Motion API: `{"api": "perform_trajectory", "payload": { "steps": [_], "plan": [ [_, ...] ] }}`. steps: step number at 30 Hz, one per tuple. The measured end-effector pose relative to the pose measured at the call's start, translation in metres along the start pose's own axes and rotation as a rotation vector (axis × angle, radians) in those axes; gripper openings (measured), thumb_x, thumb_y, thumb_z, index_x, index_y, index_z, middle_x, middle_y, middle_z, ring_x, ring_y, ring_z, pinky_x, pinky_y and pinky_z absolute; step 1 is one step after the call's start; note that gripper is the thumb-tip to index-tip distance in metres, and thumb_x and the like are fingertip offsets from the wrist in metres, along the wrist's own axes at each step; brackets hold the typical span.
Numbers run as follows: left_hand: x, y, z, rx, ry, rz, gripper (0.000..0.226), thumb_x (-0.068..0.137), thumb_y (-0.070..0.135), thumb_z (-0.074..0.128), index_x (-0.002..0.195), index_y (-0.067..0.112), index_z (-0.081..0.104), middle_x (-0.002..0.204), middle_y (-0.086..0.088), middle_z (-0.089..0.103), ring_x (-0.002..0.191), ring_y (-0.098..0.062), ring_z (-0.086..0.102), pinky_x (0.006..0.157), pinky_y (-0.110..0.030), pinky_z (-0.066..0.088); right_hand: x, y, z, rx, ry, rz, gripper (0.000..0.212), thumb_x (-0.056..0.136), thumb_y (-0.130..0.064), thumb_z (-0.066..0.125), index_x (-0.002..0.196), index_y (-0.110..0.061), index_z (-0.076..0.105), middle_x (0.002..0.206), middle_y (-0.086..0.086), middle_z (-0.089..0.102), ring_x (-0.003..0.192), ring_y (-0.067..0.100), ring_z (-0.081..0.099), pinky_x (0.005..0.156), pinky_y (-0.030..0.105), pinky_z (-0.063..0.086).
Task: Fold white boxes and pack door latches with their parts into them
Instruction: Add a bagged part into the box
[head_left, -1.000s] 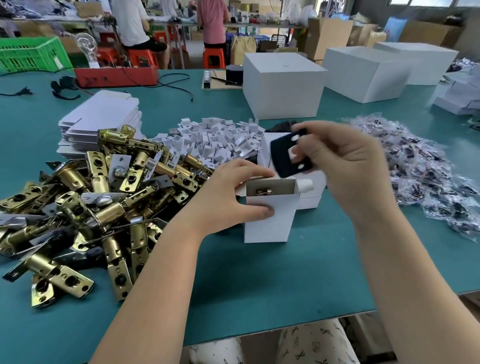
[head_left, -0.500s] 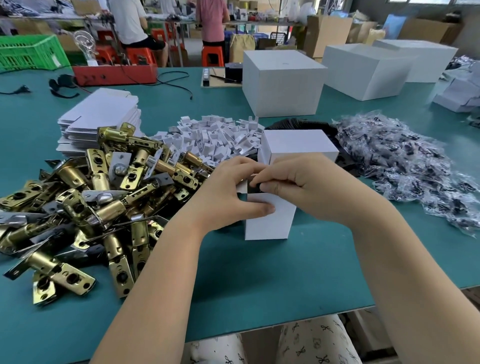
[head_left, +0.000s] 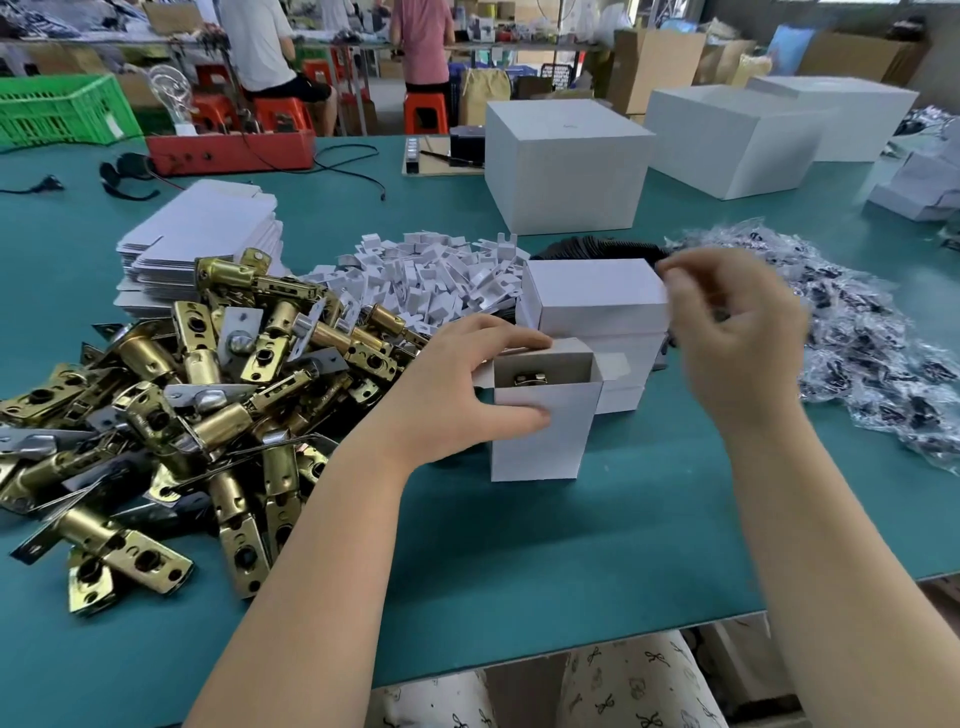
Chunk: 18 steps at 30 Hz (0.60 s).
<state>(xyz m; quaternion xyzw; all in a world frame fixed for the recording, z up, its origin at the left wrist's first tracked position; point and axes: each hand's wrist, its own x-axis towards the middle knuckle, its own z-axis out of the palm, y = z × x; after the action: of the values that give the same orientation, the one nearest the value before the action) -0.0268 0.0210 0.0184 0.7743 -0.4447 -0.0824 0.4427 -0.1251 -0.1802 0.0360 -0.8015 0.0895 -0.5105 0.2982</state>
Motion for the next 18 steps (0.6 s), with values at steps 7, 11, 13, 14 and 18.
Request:
{"api": "perform_trajectory", "payload": {
  "steps": [7,11,13,14,18],
  "plan": [
    [0.0,-0.003,0.0,-0.007,-0.002,0.003,0.052,0.073,0.032,0.084,0.113,0.054,0.058,0.114,0.031,0.051,0.117,0.005,0.046,0.088,-0.012,0.035,0.004,0.113,-0.044,-0.945,-0.481,0.776,0.039,0.086,-0.025,0.058,0.118,-0.003,0.06,0.124,0.027,0.049,0.118,0.043,0.045,0.097,0.045,0.043],
    [0.0,-0.004,0.0,-0.005,0.006,0.009,0.051,0.071,0.035,0.083,0.113,0.052,0.059,0.113,0.032,0.051,0.117,0.003,0.047,0.086,-0.002,0.035,-0.006,0.121,-0.042,-0.901,-0.475,0.718,0.033,0.086,-0.006,0.054,0.118,-0.002,0.063,0.118,0.029,0.056,0.109,0.043,0.053,0.083,0.041,0.046],
    [0.0,-0.004,0.0,-0.014,0.006,0.008,0.052,0.073,0.032,0.083,0.112,0.054,0.059,0.113,0.031,0.051,0.115,0.003,0.049,0.086,-0.001,0.035,-0.007,0.123,-0.041,-0.841,-0.429,0.637,0.036,0.086,-0.001,0.053,0.121,-0.003,0.062,0.114,0.027,0.062,0.106,0.042,0.056,0.083,0.041,0.046],
    [0.0,-0.004,0.0,-0.018,0.005,0.009,0.052,0.073,0.03,0.084,0.112,0.053,0.058,0.112,0.03,0.052,0.115,0.003,0.049,0.086,-0.002,0.035,-0.007,0.124,-0.041,-0.784,-0.383,0.624,0.036,0.087,-0.003,0.054,0.122,-0.003,0.061,0.113,0.024,0.064,0.107,0.04,0.057,0.086,0.041,0.045],
    [0.0,-0.003,0.0,-0.023,0.012,0.013,0.052,0.074,0.026,0.084,0.112,0.052,0.059,0.111,0.029,0.053,0.112,0.005,0.05,0.085,-0.002,0.036,-0.012,0.122,-0.041,-0.57,-0.229,0.588,0.033,0.09,-0.015,0.061,0.123,-0.008,0.062,0.112,0.011,0.069,0.11,0.03,0.059,0.09,0.033,0.04]
  ]
}}
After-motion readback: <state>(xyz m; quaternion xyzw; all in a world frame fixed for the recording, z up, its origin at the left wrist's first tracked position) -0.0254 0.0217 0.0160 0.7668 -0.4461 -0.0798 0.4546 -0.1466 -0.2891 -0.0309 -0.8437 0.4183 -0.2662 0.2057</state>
